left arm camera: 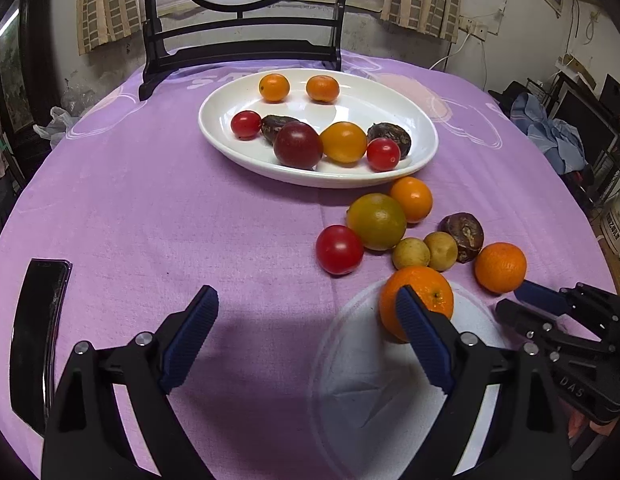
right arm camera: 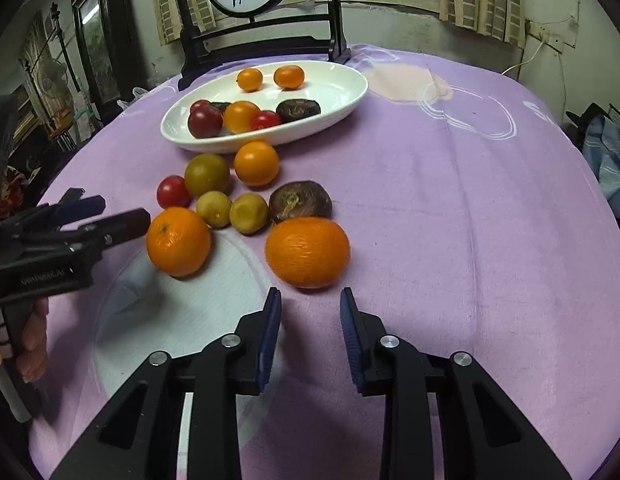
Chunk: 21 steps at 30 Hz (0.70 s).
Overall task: Organize fruits
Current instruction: 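Move both open tools back toward the loose fruits, then grasp the large tangerine with the right tool while the left tool grasps another tangerine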
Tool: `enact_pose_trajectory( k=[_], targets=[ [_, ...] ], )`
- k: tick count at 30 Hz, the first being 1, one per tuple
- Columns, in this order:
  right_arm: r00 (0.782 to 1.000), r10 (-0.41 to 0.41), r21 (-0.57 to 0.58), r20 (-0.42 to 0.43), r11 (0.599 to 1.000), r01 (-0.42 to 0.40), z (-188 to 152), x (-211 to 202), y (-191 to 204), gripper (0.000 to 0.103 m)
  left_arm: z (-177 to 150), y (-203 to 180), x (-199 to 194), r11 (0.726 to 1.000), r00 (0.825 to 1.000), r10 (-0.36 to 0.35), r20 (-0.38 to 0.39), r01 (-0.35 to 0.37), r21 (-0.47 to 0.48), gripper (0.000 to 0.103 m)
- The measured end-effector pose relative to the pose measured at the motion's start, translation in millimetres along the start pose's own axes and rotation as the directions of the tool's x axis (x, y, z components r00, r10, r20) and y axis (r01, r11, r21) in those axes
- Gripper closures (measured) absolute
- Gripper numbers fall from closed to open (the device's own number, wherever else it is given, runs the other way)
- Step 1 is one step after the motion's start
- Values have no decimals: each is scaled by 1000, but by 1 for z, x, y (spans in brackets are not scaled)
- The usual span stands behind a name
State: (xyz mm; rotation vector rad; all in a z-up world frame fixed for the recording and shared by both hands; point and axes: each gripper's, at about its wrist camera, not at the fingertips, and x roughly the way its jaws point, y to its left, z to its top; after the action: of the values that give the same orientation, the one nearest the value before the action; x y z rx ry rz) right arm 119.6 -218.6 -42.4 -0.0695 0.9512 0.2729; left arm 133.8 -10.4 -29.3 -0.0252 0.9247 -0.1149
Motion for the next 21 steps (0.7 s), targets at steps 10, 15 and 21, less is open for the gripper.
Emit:
enact_pose_trajectory(
  k=[10, 15, 21],
  targets=[
    [1000, -23, -60, -18, 998, 21, 17, 22, 17, 43, 0, 3, 2, 1000, 1000, -8, -11, 7, -14, 15],
    [999, 12, -43, 38, 999, -10, 14, 10, 15, 60, 0, 4, 3, 1000, 1000, -15, -20, 15, -23, 15],
    [997, 23, -6, 68, 1000, -22, 1, -13, 7, 60, -2, -4, -7, 999, 999, -53, -10, 53, -1, 15]
  ],
)
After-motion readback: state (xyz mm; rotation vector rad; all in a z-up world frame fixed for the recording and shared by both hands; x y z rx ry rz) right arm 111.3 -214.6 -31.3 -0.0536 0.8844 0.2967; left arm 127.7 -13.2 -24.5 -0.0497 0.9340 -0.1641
